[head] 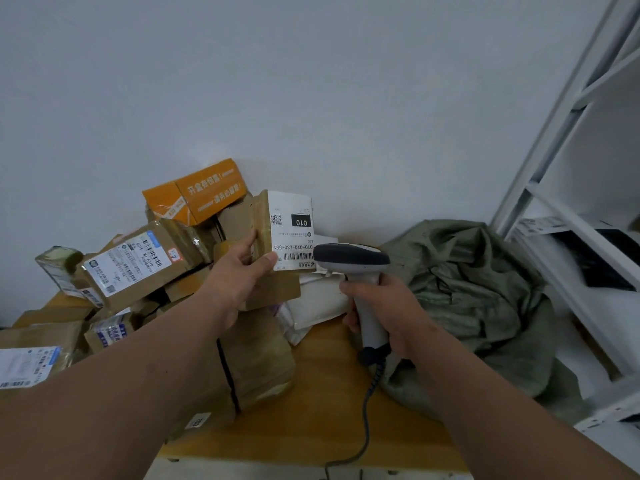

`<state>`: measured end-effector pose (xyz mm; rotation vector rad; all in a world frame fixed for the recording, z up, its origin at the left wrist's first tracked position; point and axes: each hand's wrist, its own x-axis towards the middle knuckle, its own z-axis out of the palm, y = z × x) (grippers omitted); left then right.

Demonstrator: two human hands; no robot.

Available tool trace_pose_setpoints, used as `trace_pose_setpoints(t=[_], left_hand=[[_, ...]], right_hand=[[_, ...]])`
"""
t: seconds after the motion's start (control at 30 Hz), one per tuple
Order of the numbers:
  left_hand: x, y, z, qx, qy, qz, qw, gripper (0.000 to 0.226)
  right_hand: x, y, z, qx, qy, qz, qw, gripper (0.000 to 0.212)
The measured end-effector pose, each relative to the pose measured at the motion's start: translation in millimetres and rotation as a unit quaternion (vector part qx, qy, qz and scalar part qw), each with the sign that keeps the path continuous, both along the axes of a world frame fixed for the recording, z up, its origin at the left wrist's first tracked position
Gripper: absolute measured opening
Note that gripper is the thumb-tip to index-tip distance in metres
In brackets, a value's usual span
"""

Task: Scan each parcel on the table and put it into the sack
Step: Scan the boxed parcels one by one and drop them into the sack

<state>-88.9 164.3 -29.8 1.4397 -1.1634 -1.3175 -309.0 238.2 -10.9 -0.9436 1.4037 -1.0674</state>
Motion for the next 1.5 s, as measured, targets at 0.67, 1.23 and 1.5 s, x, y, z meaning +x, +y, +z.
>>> trace_pose_setpoints(t=[0.67, 1.23, 1.5], left_hand=[[-167.5, -29.1, 7.3, 0.107, -0.078, -0.299, 0.945, 0.046], [-322.9, -51.1, -55.0, 0.192, -0.238, -0.300, 0.904, 0.029], [-303.1, -64.7, -55.5, 0.098, -0.238, -0.218, 0.941, 0.051]], right_hand=[[-106.9, -7.4, -26.4, 0.013, -0.118, -0.306, 0.945, 0.014], [-246.8, -45.8, -88.8, 0.168, -0.070, -0.275, 0.944, 0.018], [-232.2, -74.6, -108.9, 0.163, -0.067, -0.223, 0.959, 0.028]])
